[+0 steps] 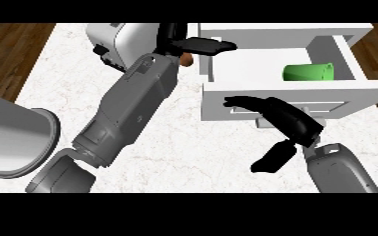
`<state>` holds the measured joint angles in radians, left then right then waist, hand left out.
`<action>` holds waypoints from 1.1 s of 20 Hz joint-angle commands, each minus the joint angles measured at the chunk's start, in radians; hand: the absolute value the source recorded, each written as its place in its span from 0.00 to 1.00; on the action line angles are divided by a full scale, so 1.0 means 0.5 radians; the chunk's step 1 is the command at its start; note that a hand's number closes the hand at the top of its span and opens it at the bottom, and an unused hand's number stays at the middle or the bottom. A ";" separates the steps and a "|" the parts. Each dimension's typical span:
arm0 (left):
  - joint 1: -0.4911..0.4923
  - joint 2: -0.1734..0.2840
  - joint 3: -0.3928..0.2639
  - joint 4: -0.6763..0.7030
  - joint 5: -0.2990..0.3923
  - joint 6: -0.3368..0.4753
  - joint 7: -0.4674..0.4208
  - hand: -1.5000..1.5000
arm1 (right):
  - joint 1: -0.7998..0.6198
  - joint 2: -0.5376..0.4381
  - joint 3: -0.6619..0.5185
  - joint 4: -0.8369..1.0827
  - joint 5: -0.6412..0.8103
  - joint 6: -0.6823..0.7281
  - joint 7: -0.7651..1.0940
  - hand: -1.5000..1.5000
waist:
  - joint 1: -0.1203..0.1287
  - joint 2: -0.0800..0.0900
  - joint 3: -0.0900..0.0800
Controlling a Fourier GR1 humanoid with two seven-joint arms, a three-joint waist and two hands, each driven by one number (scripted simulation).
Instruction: Pick up the cup, place it into the drawer and close the drawer
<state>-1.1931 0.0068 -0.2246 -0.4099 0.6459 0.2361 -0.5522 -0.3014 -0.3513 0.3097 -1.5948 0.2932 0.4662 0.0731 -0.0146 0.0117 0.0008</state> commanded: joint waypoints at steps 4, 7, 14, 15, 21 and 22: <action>0.237 -0.012 0.002 -0.169 -0.009 -0.015 -0.073 0.00 | -0.117 0.049 0.178 0.797 0.451 -0.245 -0.432 0.00 | 0.125 -0.013 0.002; 0.330 0.115 0.007 -0.284 0.008 -0.113 -0.012 0.00 | -0.334 0.135 0.103 1.205 0.483 -0.316 -0.454 1.00 | 0.195 -0.012 0.003; 0.444 0.227 0.001 -0.457 0.021 -0.222 0.064 0.00 | -0.717 0.119 -0.206 1.823 0.425 -0.566 -0.895 1.00 | 0.269 0.015 0.009; 0.520 0.257 0.013 -0.464 0.029 -0.259 0.034 0.00 | -0.791 0.087 -0.244 1.903 0.419 -0.555 -0.931 1.00 | 0.254 0.018 0.007; 0.576 0.332 -0.011 -0.609 0.041 -0.334 0.135 0.00 | -1.139 0.020 -0.503 2.170 0.307 -0.665 -0.940 1.00 | 0.340 0.035 0.010; 0.609 0.326 0.000 -0.607 0.057 -0.331 0.139 0.00 | -1.178 -0.060 -0.523 2.199 0.307 -0.642 -0.967 1.00 | 0.341 0.041 0.009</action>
<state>-0.9213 0.1525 -0.2229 -0.6836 0.6685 0.0887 -0.4985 -0.7682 -0.3177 0.1215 -0.5832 0.4605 0.1806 -0.3958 0.1366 0.0265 0.0087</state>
